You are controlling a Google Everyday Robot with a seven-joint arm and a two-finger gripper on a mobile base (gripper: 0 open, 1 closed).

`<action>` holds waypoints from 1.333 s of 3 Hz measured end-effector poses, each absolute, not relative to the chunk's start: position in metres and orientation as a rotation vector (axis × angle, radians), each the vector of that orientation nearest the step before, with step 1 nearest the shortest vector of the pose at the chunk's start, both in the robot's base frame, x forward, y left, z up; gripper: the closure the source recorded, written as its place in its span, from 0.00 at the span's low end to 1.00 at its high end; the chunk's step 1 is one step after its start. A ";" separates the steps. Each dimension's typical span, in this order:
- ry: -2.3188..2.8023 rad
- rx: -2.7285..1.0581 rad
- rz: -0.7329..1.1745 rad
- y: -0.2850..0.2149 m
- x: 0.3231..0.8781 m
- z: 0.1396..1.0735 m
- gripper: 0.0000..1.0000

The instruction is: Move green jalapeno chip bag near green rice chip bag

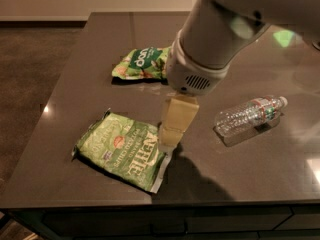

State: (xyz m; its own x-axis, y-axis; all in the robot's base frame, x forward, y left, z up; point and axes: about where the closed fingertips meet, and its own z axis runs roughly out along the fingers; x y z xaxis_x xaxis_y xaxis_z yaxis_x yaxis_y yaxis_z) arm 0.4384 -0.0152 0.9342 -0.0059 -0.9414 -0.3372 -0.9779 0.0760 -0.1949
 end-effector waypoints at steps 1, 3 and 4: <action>1.931 -1.962 0.164 0.019 0.429 0.918 0.00; 1.831 -2.084 0.200 0.064 0.421 0.883 0.00; 1.813 -2.148 0.193 0.073 0.425 0.863 0.00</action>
Offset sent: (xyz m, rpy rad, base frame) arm -0.0232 0.0932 -0.0576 0.0114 0.0229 0.1868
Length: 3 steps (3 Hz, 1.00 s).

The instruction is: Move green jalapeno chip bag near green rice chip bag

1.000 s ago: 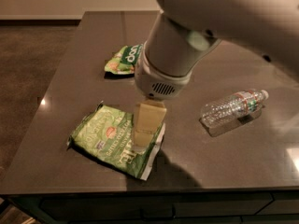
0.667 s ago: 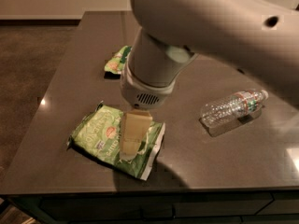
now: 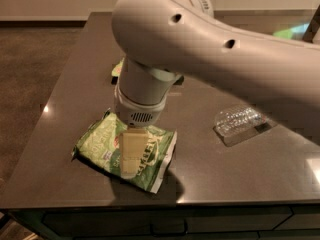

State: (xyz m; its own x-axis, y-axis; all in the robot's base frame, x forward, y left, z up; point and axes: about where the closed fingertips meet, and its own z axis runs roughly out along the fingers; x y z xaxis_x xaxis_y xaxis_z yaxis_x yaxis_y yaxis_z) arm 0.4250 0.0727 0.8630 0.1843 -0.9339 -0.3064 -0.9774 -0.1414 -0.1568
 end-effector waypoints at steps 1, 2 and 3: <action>1.800 -2.209 0.177 0.080 0.432 0.848 0.00; 1.813 -2.247 0.173 0.085 0.441 0.835 0.00; 1.821 -2.304 0.195 0.088 0.446 0.827 0.00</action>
Offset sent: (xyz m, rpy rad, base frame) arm 0.0296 0.0174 -0.0464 -0.1078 0.0622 0.0569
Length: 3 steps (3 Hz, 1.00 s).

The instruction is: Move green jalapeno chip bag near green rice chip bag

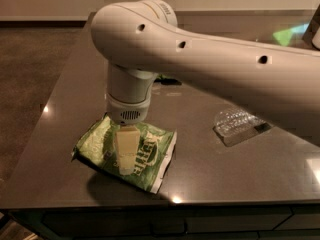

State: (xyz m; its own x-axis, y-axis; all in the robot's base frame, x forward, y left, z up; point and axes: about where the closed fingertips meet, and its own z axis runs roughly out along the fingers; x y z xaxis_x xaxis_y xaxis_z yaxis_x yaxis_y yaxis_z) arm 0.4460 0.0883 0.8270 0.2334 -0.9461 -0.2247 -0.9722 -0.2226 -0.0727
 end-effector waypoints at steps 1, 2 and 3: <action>1.843 -2.338 0.224 0.084 0.452 0.824 0.18; 1.859 -2.340 0.257 0.076 0.458 0.830 0.42; 1.876 -2.316 0.286 0.068 0.465 0.841 0.65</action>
Offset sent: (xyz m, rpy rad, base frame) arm 0.0196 -0.0236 0.0123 -0.0144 0.0976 -0.0062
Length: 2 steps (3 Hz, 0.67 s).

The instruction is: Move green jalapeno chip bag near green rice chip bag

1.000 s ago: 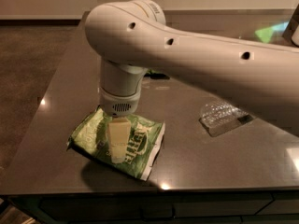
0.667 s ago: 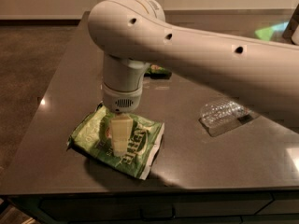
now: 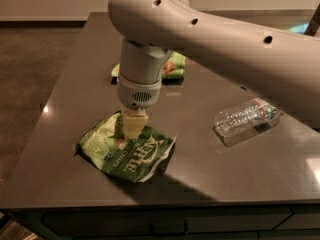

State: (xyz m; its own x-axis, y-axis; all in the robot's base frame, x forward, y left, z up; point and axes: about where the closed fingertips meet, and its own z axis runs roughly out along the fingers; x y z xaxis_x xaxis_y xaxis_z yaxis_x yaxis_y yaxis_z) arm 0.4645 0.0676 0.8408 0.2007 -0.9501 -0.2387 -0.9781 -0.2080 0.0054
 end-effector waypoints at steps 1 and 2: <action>1.900 -2.275 0.323 0.059 0.476 0.853 0.88; 1.938 -2.226 0.349 0.048 0.491 0.862 1.00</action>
Offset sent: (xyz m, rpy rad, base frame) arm 0.0457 -0.0360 0.0324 0.0621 0.0501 -0.1213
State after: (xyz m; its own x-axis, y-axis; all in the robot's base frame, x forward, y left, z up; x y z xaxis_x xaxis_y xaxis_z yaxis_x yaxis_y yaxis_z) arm 0.4910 0.0479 0.8617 0.1279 -0.9500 -0.2848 -0.9897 -0.1409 0.0258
